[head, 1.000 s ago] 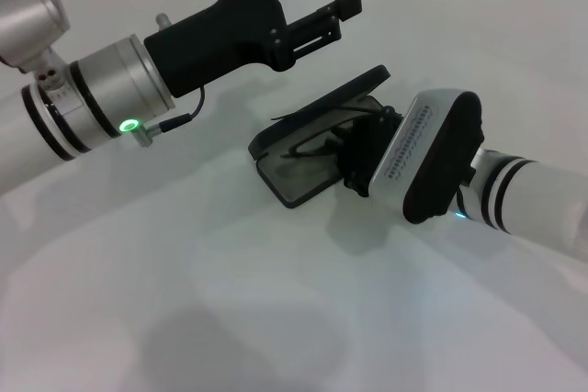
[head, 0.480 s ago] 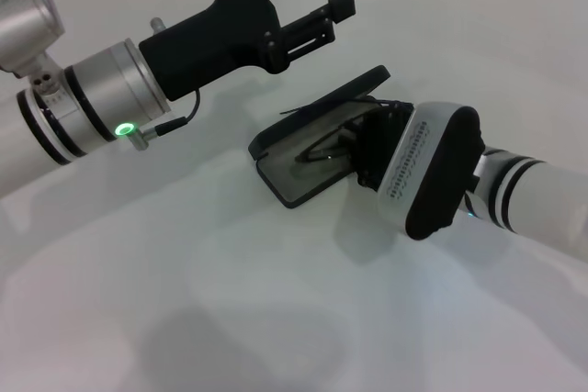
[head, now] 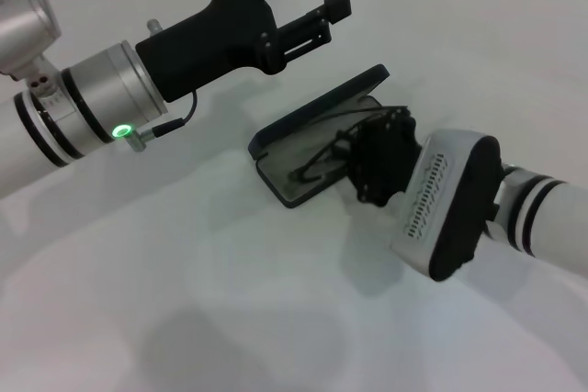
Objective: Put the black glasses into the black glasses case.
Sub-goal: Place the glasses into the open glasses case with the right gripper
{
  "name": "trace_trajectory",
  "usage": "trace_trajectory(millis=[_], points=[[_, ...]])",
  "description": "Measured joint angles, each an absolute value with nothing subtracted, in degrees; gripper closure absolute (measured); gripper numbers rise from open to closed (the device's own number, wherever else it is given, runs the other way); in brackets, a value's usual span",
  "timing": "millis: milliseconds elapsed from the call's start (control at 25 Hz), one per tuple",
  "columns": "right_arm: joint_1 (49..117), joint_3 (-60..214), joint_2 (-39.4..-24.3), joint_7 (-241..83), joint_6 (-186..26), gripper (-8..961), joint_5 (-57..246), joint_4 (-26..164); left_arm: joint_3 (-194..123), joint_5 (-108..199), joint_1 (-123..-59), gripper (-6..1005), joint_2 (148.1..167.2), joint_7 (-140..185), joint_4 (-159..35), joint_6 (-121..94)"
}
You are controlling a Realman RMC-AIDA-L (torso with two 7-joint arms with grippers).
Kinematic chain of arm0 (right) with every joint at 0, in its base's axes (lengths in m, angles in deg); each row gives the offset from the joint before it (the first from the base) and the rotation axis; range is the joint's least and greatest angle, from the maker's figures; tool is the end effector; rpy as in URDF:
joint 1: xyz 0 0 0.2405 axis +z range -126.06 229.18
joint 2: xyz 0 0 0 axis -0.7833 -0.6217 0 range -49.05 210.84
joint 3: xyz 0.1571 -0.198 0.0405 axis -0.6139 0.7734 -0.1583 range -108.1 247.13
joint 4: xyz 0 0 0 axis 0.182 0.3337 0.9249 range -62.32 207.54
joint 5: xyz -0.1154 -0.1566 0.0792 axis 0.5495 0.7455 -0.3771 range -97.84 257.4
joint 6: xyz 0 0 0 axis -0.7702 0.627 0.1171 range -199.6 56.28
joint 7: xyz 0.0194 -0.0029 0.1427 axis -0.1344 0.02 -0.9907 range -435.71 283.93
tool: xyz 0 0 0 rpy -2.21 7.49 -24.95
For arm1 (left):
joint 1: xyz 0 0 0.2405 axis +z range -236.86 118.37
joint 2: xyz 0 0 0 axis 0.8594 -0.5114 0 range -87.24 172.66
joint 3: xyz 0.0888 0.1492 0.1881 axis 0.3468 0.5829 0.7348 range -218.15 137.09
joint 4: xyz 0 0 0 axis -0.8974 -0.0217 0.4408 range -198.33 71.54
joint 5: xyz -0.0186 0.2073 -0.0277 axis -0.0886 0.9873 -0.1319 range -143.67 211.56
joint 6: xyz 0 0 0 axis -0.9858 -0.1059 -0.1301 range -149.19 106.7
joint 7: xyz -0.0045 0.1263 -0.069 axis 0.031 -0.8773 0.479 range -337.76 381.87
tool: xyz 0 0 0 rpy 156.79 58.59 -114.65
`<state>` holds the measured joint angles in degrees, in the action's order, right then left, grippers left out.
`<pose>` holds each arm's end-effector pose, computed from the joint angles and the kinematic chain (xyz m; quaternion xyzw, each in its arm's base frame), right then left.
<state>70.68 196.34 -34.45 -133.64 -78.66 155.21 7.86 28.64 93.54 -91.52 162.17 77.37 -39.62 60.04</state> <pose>0.1795 0.3235 -0.1181 -0.9279 -0.1141 0.0302 0.3536 -0.1962 0.3517 -0.0260 -0.8585 -0.1182 -0.4500 0.2154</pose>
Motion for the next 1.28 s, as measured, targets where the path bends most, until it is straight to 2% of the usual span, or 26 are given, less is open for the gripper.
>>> trace_trajectory(millis=[320, 920, 1280], points=[[71.72, 195.01, -34.42, -133.44, -80.0, 847, 155.2, 10.72, 28.64, 93.7, -91.82, 327, 162.15, 77.34, -39.43, 59.88], [77.75, 194.51, -35.24, -133.94, -79.9, 846, 153.91, 18.01, 28.64, 93.45, -92.14, 328, 162.21, 77.57, -39.4, 59.61], [78.33, 194.49, -35.29, -133.96, -79.82, 845, 152.31, 18.13, 28.64, 93.44, -92.0, 328, 162.33, 77.44, -39.48, 59.61]])
